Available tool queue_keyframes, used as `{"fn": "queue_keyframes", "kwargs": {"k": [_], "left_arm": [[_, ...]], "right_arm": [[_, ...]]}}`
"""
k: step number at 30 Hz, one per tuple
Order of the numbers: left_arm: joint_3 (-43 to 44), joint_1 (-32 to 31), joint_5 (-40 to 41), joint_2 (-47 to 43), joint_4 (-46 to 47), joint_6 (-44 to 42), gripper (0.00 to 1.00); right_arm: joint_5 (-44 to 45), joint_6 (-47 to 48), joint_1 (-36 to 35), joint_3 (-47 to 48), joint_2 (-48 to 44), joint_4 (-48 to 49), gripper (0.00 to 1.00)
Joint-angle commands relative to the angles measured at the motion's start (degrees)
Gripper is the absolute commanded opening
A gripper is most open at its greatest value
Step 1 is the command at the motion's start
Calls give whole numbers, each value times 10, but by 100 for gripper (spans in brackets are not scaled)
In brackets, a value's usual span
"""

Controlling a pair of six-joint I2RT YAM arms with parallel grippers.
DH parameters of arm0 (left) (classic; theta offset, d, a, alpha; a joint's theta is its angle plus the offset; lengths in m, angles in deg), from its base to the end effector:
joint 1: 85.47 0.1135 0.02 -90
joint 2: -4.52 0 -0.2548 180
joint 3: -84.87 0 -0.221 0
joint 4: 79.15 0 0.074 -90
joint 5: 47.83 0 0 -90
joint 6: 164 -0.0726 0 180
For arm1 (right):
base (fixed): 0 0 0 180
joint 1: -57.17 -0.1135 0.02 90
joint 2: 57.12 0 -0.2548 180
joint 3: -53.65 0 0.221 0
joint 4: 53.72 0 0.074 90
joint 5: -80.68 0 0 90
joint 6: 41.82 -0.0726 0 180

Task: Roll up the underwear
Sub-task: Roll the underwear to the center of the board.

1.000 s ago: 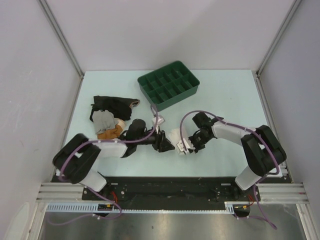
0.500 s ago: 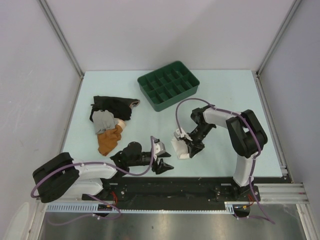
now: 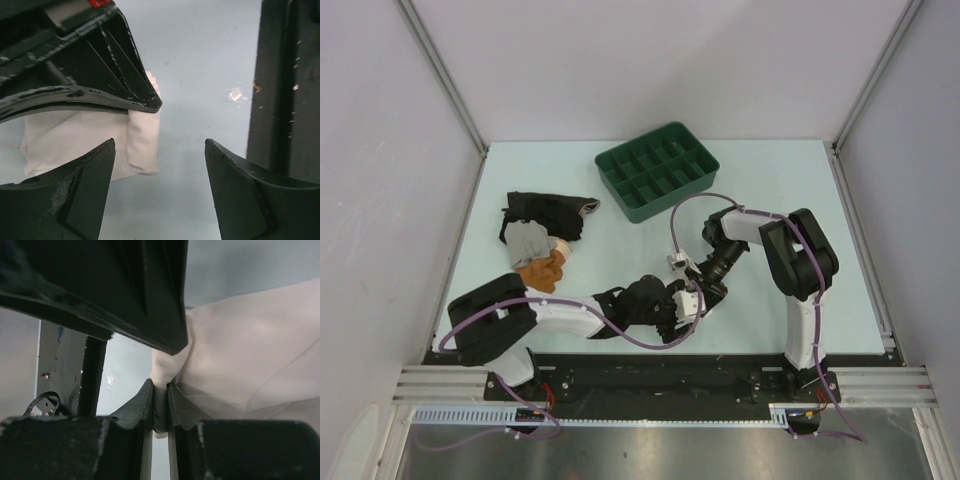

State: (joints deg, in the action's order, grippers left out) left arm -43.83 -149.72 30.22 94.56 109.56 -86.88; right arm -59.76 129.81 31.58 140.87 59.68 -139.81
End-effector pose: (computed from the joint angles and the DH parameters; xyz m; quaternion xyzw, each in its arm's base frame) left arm 0.1247 -0.2931 0.1574 0.5777 0.6411 -0.2967 0.4089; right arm 0.2238 0.1693 0.1235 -0.6539 0.5995 0.4612 0.0178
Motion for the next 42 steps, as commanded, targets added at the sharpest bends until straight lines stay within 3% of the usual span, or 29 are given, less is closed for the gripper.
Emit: {"fn": "queue_keyframes", "kwargs": {"k": [1, 10, 13, 14, 15, 20, 24, 28, 31, 32, 35, 37, 42], "left_arm": [[42, -11, 47, 37, -52, -43, 75], [93, -15, 90, 82, -104, -43, 53], [106, -14, 67, 90, -121, -42, 37], [111, -14, 60, 93, -127, -41, 25], [121, -14, 45, 100, -142, -41, 20], [129, 6, -4, 108, -156, -1, 5], [114, 52, -93, 109, -145, 51, 2], [128, 111, -198, 135, -156, 85, 0], [141, 142, -271, 164, -153, 117, 0], [145, 150, -294, 179, -154, 125, 0], [162, 173, -323, 210, -164, 159, 0], [168, 189, -344, 222, -165, 180, 1], [179, 216, -367, 258, -168, 210, 2]], "right_arm": [[-28, -6, 11, 25, 18, -33, 5], [-38, 8, 18, 29, 32, -50, 5], [-41, 6, 18, 29, 33, -48, 5], [-41, 5, 19, 29, 33, -47, 5], [-43, 3, 19, 29, 32, -46, 6], [-55, -7, 35, 29, 12, -35, 14], [-65, -11, 80, 29, -36, -22, 31], [-68, 3, 127, 29, -94, -7, 37], [-84, 98, 147, 23, -146, -44, 41], [-89, 170, 149, 8, -161, -54, 42], [-93, 279, 143, -33, -220, -70, 51], [-84, 318, 121, -83, -265, -26, 59], [23, 207, 26, -178, -336, 203, 62]]}}
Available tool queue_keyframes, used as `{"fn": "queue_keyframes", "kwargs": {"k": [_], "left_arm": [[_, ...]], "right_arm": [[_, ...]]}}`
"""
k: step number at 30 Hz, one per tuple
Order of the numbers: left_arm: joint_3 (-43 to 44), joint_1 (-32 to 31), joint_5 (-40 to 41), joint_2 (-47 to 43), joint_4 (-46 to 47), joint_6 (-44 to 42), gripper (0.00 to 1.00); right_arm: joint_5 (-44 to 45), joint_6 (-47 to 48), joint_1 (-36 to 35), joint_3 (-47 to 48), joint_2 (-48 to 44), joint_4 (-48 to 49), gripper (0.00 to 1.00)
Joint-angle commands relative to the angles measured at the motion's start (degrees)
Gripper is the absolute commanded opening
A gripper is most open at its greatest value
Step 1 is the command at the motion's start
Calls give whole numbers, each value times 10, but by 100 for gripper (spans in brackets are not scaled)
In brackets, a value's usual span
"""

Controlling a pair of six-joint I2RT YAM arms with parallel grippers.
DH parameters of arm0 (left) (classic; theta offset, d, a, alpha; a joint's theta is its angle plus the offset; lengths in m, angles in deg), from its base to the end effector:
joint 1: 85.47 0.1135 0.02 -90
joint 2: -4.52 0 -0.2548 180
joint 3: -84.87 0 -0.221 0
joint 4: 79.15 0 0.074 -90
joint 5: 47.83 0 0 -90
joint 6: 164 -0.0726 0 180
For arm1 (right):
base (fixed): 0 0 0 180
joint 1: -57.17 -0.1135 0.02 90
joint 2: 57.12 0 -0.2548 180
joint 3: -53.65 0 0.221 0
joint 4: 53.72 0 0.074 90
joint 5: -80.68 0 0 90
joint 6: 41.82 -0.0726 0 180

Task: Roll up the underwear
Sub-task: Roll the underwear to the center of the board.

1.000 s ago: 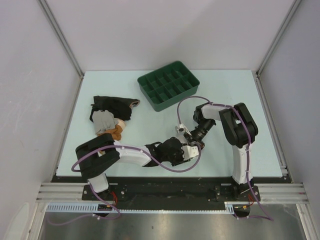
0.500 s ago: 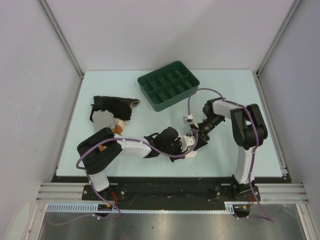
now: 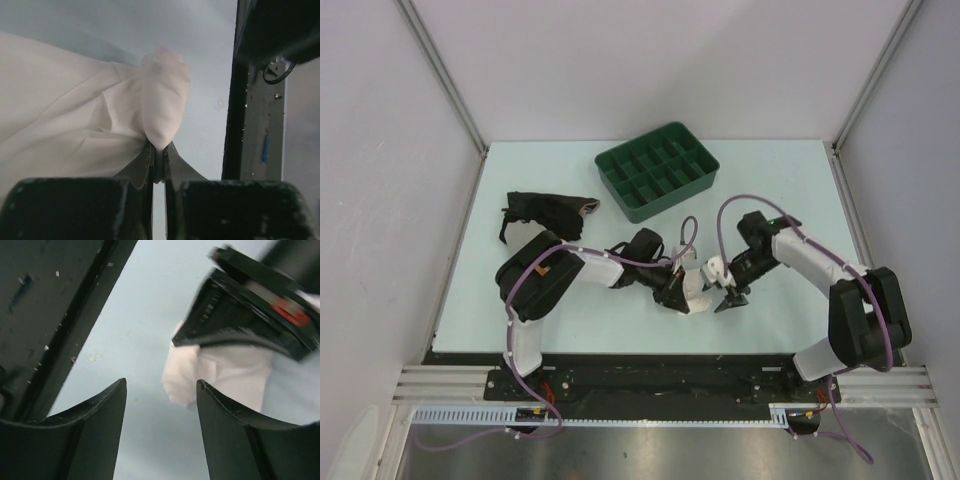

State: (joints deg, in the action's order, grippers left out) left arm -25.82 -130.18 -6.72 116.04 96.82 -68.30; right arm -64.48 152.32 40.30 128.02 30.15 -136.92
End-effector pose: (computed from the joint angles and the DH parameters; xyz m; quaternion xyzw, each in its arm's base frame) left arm 0.2183 -0.2931 0.1141 0.4274 0.7448 -0.4919 0.1434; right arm 0.1846 0.1183 0.2039 -0.7583 0.4572 0.3672 0.2849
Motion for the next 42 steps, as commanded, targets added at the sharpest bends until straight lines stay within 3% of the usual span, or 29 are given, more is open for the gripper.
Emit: {"fn": "queue_keyframes", "kwargs": {"k": [1, 9, 14, 18, 19, 20, 26, 27, 33, 40, 42], "left_arm": [[1, 25, 0, 47, -43, 26, 2], [20, 42, -17, 73, -38, 37, 3], [12, 46, -10, 72, -8, 60, 4], [-13, 49, 10, 41, 40, 88, 17], [-22, 49, 16, 28, 54, 102, 26], [-43, 49, 21, 14, 89, 109, 29], [-135, 54, 99, -134, 166, 111, 48], [-150, 55, 125, -167, 175, 108, 52], [-247, 59, 153, -242, 226, 90, 57], [-413, 45, 178, -356, 396, 78, 60], [-434, 17, 197, -407, 402, 42, 66]], "right_arm": [[88, -47, -90, -75, -49, 203, 63], [237, -96, -164, -154, -43, 389, 61], [281, -104, -179, -180, -21, 419, 55], [298, -128, -186, -183, 9, 442, 43], [304, -132, -186, -183, 15, 446, 41], [305, -133, -186, -182, 19, 448, 36], [244, -139, -172, -120, 60, 328, 16], [240, -136, -172, -110, 66, 314, 15], [198, -114, -159, -40, 101, 179, 13], [131, -100, -147, 42, 154, 33, 11], [115, -111, -148, 70, 181, -5, 11]]}}
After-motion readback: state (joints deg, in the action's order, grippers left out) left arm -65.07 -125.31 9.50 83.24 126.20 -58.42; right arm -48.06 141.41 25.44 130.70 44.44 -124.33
